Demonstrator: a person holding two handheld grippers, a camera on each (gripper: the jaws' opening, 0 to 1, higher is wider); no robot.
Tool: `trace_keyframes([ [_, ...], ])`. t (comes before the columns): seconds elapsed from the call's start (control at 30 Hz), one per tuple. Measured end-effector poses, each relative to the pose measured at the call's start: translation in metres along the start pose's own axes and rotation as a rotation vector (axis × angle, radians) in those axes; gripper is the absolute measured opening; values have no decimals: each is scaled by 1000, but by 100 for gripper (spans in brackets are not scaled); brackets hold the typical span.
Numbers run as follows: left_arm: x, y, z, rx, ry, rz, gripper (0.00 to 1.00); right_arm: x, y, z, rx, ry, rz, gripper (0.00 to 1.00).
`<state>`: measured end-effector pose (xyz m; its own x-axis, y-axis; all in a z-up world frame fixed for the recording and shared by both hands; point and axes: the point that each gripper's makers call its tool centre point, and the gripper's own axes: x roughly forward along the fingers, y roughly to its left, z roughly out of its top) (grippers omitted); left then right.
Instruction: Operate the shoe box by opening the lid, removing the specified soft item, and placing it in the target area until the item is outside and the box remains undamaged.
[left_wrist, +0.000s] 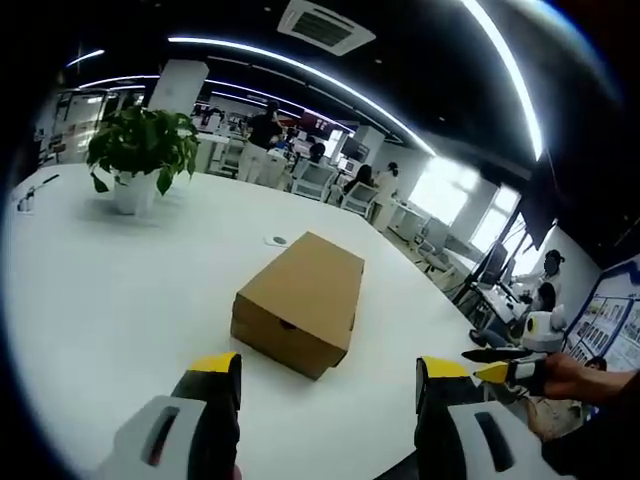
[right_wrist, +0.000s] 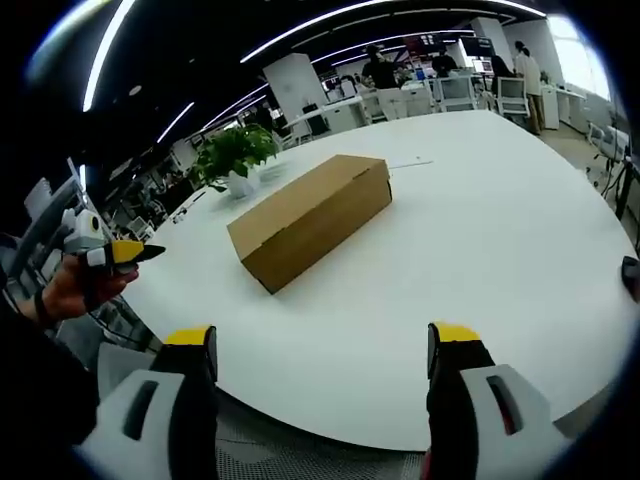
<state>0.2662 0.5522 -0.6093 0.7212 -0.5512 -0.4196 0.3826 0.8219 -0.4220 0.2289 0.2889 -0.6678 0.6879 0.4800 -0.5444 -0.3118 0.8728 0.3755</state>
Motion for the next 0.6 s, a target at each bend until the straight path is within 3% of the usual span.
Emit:
trace_keyframes([
  [0.6, 3, -4, 5, -7, -6, -10, 72, -1, -1, 0, 4, -4, -3, 82],
])
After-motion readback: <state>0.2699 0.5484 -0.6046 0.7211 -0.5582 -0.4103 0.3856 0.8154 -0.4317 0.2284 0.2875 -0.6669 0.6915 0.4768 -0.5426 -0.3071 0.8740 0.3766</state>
